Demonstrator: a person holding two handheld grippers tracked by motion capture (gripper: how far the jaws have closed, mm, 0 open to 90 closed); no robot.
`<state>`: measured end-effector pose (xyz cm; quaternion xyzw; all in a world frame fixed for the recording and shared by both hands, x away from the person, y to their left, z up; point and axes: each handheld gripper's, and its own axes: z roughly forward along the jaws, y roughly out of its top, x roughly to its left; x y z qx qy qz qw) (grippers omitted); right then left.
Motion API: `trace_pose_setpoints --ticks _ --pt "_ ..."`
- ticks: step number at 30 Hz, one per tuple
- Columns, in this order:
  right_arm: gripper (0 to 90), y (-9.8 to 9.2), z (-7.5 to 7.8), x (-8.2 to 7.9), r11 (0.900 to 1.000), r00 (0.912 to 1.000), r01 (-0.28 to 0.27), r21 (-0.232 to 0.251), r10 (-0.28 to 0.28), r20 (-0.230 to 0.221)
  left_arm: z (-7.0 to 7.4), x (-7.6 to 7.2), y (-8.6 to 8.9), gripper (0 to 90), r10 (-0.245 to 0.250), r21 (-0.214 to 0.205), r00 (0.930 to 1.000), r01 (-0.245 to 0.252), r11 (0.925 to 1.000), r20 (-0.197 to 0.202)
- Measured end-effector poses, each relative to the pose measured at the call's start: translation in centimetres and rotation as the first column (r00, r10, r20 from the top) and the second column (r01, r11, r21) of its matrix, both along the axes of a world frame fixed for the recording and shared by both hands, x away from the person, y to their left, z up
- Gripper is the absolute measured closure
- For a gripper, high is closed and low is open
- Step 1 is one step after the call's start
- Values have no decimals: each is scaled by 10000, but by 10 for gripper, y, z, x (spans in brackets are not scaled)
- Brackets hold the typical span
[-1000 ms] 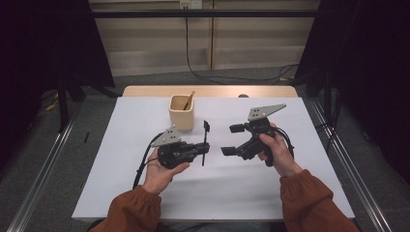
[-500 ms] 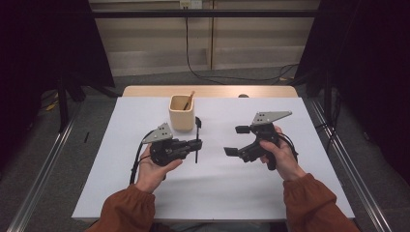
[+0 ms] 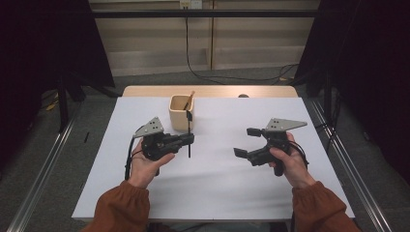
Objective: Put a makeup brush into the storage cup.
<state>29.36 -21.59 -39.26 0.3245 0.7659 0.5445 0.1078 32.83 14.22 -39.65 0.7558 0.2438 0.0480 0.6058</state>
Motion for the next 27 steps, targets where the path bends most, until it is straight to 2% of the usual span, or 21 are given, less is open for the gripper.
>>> trace_pose_setpoints --ticks 4,9,11,16,20,23,27 --pt "47 -5 -2 -4 9990 9989 440 -27 -440 132 3 3 5 855 112 78 9999 -113 9999 70" --pt "46 -14 -4 -10 9961 9958 866 195 -871 290 12 6 10 855 232 54 9995 -233 9997 223" --pt "44 -18 -5 -13 9945 9939 1043 58 -1044 345 16 8 13 855 304 84 9991 -306 9995 306" --pt "44 -26 -4 -23 9919 9906 1254 192 -1262 518 22 10 17 856 363 -11 9985 -363 9993 404" --pt "34 -34 -7 -31 9905 9890 1372 122 -1376 546 24 12 20 856 434 29 9980 -436 9990 464" --pt "23 -40 -11 -36 9807 9785 1952 -121 -1939 703 24 13 22 856 506 163 9976 -514 9985 481" --pt "21 -43 -17 -41 9773 9750 2118 27 -2114 690 28 14 22 855 529 235 9968 -544 9982 605"
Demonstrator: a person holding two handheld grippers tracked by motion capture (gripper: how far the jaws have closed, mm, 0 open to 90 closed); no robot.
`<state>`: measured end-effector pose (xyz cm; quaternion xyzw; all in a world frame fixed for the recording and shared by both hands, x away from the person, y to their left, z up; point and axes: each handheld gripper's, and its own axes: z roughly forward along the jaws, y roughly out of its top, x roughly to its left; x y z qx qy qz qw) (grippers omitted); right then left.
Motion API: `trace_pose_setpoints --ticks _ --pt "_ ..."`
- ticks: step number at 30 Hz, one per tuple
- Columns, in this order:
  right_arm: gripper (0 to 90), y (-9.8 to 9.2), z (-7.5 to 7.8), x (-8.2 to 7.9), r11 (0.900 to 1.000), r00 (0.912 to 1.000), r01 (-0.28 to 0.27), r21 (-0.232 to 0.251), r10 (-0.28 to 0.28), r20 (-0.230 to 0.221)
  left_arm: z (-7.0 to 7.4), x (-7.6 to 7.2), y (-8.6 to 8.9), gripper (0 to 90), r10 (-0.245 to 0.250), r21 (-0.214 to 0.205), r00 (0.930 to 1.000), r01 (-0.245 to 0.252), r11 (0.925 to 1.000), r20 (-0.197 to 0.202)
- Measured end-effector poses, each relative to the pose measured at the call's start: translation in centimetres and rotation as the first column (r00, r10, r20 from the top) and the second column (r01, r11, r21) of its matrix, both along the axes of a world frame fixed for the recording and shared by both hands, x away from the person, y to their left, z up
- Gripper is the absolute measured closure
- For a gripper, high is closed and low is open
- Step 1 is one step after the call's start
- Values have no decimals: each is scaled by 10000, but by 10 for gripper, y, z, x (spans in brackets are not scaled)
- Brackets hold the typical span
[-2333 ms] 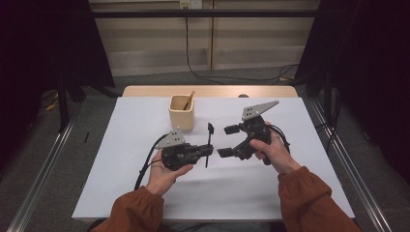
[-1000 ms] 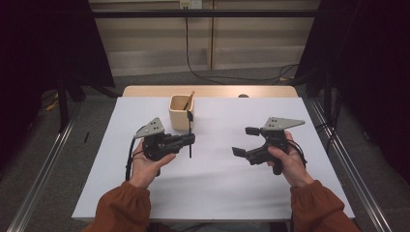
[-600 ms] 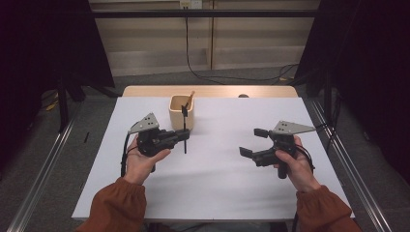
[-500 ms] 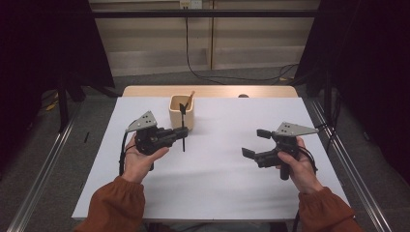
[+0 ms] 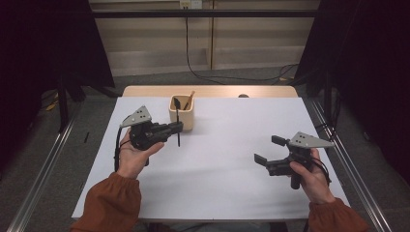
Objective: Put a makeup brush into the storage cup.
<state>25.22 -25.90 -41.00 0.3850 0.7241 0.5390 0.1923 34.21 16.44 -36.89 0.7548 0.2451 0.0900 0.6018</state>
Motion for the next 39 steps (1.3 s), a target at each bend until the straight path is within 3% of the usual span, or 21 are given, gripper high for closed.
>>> trace_pose_setpoints --ticks 12,22,25,31,39 --pt "20 -12 -12 -20 9991 9991 424 97 -423 -96 13 9 8 856 321 -132 9994 -319 9994 158" --pt "18 -20 -22 -37 9958 9958 871 297 -878 258 13 13 9 855 467 -150 9987 -465 9988 196" --pt "16 -20 -25 -39 9963 9965 781 345 -791 271 14 15 9 856 504 -192 9985 -500 9986 195" --pt "17 -22 -27 -37 9926 9937 1107 508 -1114 127 17 23 6 856 572 -206 9979 -566 9982 293" --pt "12 -18 -30 -37 9942 9959 899 589 -903 47 21 34 1 856 686 -212 9970 -678 9975 371"
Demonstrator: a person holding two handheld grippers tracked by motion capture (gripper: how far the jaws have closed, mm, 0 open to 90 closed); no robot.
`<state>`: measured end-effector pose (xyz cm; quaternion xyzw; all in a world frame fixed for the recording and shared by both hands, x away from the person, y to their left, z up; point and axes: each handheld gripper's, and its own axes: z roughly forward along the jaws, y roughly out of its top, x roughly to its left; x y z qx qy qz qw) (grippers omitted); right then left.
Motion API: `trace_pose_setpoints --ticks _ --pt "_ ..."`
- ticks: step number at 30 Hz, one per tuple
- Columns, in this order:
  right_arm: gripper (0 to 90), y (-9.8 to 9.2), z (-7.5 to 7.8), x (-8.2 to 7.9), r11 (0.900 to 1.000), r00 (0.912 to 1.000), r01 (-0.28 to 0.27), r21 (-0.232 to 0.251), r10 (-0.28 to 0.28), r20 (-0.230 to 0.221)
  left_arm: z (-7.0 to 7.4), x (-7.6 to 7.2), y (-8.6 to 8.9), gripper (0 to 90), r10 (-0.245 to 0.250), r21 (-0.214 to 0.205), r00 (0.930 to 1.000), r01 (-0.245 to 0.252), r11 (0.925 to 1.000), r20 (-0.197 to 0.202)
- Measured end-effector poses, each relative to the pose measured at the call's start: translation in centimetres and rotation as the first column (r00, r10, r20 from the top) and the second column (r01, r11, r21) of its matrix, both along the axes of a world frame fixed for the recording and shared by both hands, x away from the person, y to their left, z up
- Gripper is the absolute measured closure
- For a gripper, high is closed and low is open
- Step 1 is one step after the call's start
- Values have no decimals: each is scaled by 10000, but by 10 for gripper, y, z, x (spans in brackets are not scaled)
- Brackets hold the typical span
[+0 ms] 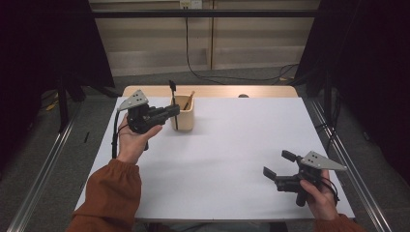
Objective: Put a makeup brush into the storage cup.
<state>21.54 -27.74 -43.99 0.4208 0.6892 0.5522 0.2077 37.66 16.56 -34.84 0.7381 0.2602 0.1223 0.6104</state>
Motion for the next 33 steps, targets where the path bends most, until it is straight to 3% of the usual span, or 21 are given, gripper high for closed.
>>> trace_pose_setpoints --ticks 8,21,33 --pt "9 0 1 -1 9999 9999 -118 90 117 52 6 17 -3 856 131 25 9999 -131 9999 -32" --pt "6 0 1 -1 9988 9992 -409 263 409 34 20 37 -6 855 419 -120 9986 -415 9991 310" --pt "9 0 -1 -1 9988 9990 -439 196 439 5 12 64 -13 855 798 79 9968 -798 9968 93"
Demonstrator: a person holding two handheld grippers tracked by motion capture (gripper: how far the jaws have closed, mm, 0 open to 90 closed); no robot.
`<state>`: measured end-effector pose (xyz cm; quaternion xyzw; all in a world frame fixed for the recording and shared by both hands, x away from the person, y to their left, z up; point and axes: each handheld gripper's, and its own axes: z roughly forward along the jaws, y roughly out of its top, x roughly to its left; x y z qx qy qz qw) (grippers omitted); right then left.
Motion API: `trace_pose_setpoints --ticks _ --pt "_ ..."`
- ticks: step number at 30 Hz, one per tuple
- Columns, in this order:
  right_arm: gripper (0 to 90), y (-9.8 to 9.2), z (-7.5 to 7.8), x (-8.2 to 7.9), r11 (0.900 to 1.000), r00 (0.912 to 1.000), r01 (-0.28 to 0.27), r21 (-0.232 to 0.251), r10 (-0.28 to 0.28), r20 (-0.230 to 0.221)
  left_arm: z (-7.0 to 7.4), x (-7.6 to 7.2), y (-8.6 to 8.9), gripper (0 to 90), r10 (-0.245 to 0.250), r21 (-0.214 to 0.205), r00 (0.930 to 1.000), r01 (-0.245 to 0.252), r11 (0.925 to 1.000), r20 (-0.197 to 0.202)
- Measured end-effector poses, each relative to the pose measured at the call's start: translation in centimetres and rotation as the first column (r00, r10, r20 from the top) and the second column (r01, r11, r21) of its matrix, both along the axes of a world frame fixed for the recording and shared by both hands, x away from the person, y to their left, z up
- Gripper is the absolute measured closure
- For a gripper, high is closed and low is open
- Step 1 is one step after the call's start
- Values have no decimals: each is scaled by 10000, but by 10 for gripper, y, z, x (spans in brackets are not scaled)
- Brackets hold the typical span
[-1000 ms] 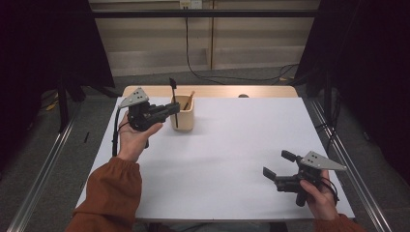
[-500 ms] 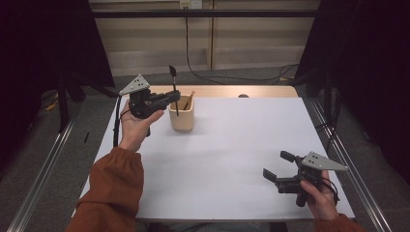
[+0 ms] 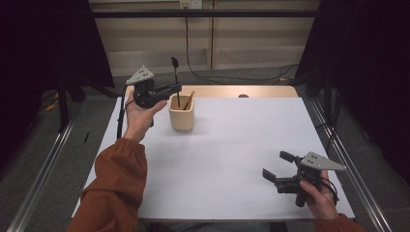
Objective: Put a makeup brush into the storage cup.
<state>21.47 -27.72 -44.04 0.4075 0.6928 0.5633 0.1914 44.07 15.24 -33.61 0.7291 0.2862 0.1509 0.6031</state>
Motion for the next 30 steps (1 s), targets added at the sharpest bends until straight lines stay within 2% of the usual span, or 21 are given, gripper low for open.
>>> trace_pose_setpoints --ticks 2,8,10,13,15,19,25,30 --pt "10 0 0 0 10000 10000 0 -18 0 -3 -3 5 -1 856 106 127 9999 -106 9999 -34" --pt "12 1 -1 0 9999 9999 -105 -123 105 -9 -9 15 -7 856 229 -16 9997 -229 9997 -5" --pt "11 1 -1 0 9999 10000 -85 -108 85 -13 -10 17 -8 856 268 75 9996 -268 9996 76" --pt "12 0 -1 0 9999 10000 -81 -87 81 -32 -14 19 -8 856 360 181 9993 -360 9992 42" --pt "11 1 -1 0 9999 9999 -103 -78 103 -12 -17 21 -6 856 371 100 9993 -371 9993 -51" --pt "12 1 -1 0 9998 9999 -164 -99 163 -38 -21 24 -7 855 428 361 9991 -427 9984 -33" --pt "13 1 -1 0 9999 9999 -136 -102 135 -32 -31 29 -8 855 487 514 9986 -477 9975 -191" --pt "14 1 -1 0 9998 9999 -166 -138 166 -39 -37 32 -10 855 455 461 9986 -443 9980 -265"
